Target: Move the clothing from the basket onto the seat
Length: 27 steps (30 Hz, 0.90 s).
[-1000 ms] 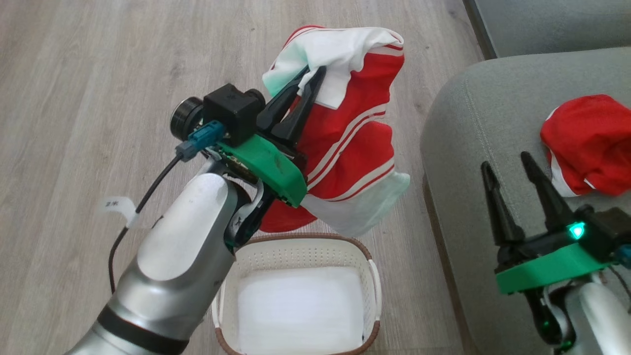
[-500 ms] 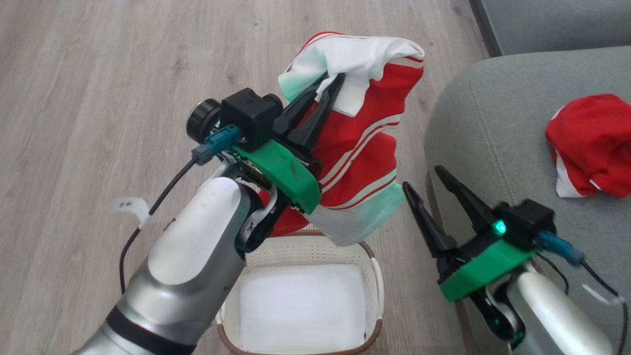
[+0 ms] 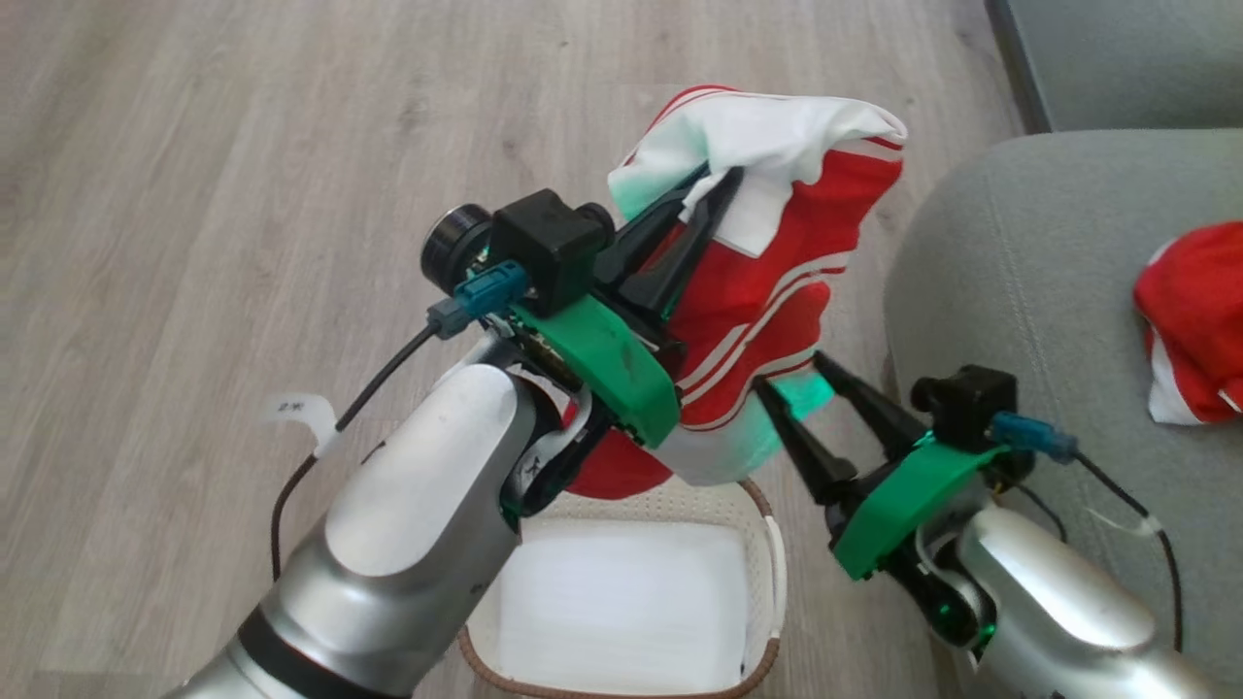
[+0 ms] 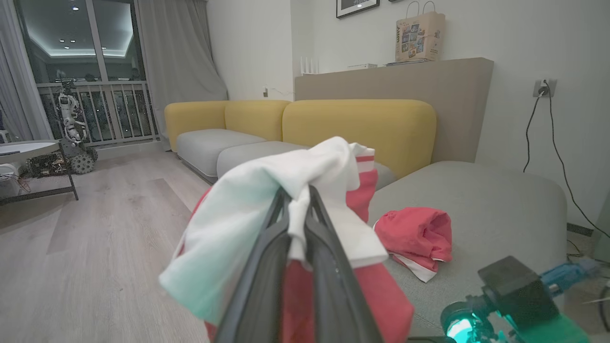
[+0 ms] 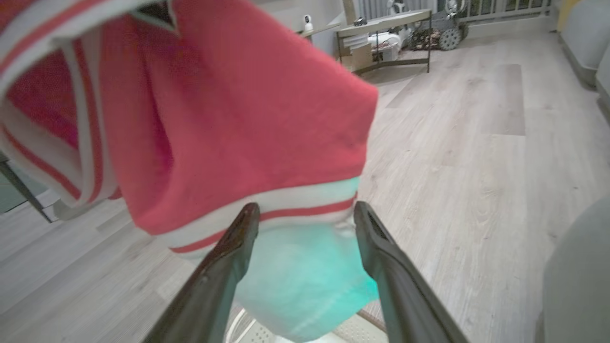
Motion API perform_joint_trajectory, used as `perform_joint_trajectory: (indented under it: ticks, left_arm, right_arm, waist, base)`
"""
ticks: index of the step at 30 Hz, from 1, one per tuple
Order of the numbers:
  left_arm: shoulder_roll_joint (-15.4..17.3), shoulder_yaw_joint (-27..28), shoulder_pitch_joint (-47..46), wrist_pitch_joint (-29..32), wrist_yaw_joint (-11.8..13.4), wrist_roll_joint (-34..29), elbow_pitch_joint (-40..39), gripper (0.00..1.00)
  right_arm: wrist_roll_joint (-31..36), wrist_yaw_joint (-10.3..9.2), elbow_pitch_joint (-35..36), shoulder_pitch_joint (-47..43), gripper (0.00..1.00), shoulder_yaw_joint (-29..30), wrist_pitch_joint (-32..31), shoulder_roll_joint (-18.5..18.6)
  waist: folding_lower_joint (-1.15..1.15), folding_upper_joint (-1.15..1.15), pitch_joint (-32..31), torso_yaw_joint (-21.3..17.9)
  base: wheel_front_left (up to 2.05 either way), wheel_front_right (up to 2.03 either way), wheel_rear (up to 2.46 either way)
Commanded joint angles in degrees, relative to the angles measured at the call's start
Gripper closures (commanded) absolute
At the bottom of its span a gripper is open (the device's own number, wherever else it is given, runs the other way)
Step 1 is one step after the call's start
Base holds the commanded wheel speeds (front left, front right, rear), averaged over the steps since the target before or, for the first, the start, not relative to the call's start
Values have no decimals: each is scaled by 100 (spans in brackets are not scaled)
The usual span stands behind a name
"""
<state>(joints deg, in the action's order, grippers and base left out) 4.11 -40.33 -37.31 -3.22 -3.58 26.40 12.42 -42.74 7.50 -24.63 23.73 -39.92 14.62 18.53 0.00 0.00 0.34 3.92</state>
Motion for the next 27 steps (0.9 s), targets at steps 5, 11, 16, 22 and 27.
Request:
perform_joint_trajectory:
  ticks: [5, 11, 16, 22, 27]
  left_arm:
    - [-9, 88, -399, 26, -21, 81, -291, 100]
    - [-27, -10, -387, 51, -36, 141, -289, 100]
    - [-34, -62, -380, 74, -31, 182, -315, 100]
    - [-51, -143, -373, 100, -27, 253, -353, 100]
    - [-58, -176, -375, 96, -10, 279, -343, 100]
  right_arm:
    - [-643, -1, 54, 489, 0, -557, 38, 61]
    - [-910, -1, -29, 769, 0, -965, 38, -4]
    - [-1041, -1, -151, 990, 0, -1208, 38, -142]
    - [-1114, -1, -353, 1293, 0, -1438, 38, -354]
    - [-1139, -1, -419, 1414, 0, -1511, 38, -453]
  waist:
    - [0, 0, -10, 223]
    - [0, 0, -11, 367]
    - [0, 0, -6, 428]
    - [0, 0, 16, 439]
    - [0, 0, 32, 431]
  base:
    - [0, 0, 0]
    - [0, 0, 0]
    - [0, 0, 0]
    - [0, 0, 0]
    - [0, 0, 0]
